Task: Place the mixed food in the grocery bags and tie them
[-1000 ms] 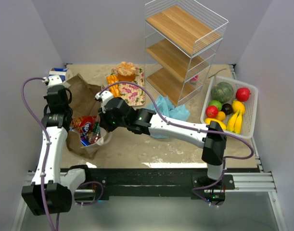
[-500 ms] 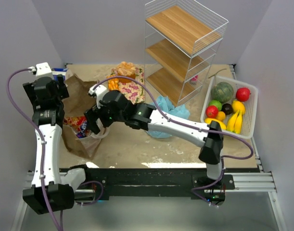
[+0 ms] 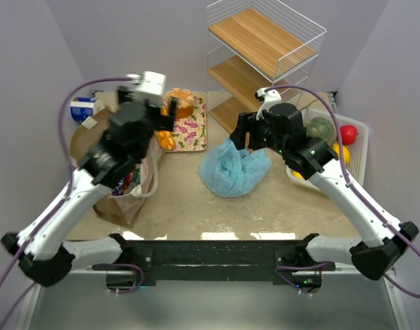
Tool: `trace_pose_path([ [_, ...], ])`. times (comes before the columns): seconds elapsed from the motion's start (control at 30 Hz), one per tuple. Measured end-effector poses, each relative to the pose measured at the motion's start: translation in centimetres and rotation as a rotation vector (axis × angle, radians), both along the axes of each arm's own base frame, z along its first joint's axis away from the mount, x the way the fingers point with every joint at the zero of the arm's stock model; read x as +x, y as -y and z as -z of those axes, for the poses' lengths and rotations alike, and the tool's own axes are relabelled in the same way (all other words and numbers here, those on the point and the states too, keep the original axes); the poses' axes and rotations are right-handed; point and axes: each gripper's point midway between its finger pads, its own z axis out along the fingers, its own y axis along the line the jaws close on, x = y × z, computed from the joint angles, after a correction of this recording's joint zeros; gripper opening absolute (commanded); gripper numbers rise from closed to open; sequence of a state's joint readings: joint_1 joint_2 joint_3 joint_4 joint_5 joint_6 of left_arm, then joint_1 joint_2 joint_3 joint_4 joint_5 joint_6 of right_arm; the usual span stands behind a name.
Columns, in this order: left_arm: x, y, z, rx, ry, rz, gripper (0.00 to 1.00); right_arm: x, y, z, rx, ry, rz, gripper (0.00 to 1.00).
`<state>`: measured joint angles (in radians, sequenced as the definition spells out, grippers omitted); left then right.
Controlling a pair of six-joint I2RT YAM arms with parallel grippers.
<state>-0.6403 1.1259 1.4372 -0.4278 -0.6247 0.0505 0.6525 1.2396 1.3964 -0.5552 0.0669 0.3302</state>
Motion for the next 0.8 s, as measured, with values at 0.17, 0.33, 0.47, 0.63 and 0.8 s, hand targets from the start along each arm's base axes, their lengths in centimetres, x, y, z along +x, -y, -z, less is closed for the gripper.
trace_pose_path([
  [0.17,-0.1,14.1,6.9,0.117,-0.144,0.313,1.0,0.3,2.2,9.7,-0.119,-0.203,0.06,0.66],
  [0.33,-1.5,19.0,12.3,0.12,-0.238,0.557,1.0,-0.3,4.8,15.2,-0.152,-0.335,0.125,0.64],
  [0.47,-2.0,21.9,13.2,0.084,-0.25,0.697,1.0,-0.1,5.2,15.9,-0.141,-0.341,0.145,0.63],
  [0.63,-0.8,23.6,17.9,0.107,-0.352,0.752,0.98,0.2,4.8,16.1,-0.117,-0.323,0.147,0.63],
  [0.8,0.6,23.2,22.9,0.14,-0.458,0.73,0.92,0.0,4.8,16.7,-0.107,-0.333,0.149,0.63],
])
